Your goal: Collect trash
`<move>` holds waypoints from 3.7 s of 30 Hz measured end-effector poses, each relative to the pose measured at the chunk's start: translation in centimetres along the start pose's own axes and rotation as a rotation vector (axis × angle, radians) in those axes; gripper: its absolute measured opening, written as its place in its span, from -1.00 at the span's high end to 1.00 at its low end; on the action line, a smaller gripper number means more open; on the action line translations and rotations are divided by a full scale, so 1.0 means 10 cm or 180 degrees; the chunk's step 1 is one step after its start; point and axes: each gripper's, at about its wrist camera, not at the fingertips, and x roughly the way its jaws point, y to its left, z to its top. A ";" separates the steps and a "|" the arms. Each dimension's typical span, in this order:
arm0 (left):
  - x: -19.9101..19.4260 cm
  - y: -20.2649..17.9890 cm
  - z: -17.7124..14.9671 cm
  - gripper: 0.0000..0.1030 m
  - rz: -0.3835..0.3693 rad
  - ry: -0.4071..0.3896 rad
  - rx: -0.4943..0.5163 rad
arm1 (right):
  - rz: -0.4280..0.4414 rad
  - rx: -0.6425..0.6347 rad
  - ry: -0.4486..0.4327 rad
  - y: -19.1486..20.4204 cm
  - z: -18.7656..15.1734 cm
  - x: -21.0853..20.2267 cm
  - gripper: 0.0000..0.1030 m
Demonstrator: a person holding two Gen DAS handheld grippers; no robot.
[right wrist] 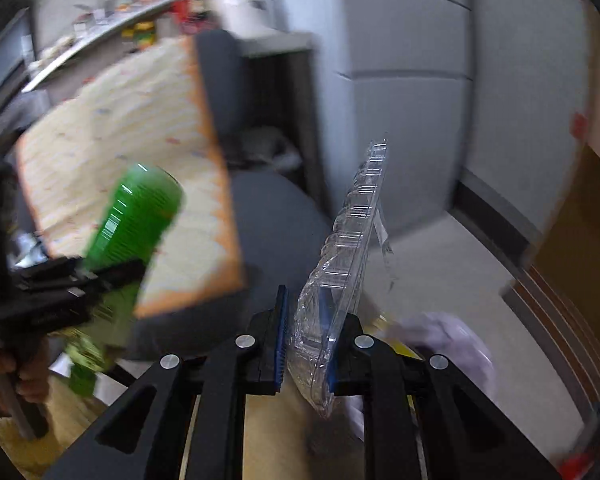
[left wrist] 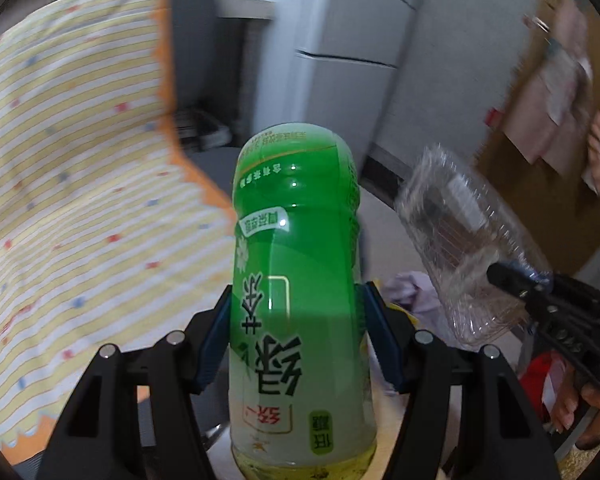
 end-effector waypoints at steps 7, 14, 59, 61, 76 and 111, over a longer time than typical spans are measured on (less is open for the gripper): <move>0.34 -0.56 0.00 -0.18 -0.0205 0.0210 0.0322 | -0.0412 0.0411 0.0458 -0.68 -0.36 0.39 0.64; 0.61 -0.78 -0.09 -0.18 -0.0205 0.0422 0.0510 | -0.0410 0.0532 0.0758 -0.86 -0.48 0.80 -0.08; 1.08 -1.30 -0.21 -0.81 -0.0232 0.0583 0.0887 | -0.0580 0.0912 -0.0189 -1.14 -0.24 -0.31 -0.39; 0.89 -1.18 -0.19 -0.87 -0.0129 0.0532 0.0789 | -0.0599 0.0827 -0.0097 -1.01 -0.24 -0.32 -0.50; -0.07 -0.81 -0.07 -0.87 0.0405 0.0399 0.0486 | -0.0369 0.0199 0.0124 -0.34 -0.03 -0.76 -0.74; -0.66 -0.65 0.03 -0.87 0.0654 0.0097 0.0419 | -0.0312 0.0000 -0.0123 -0.20 0.12 -1.10 -0.75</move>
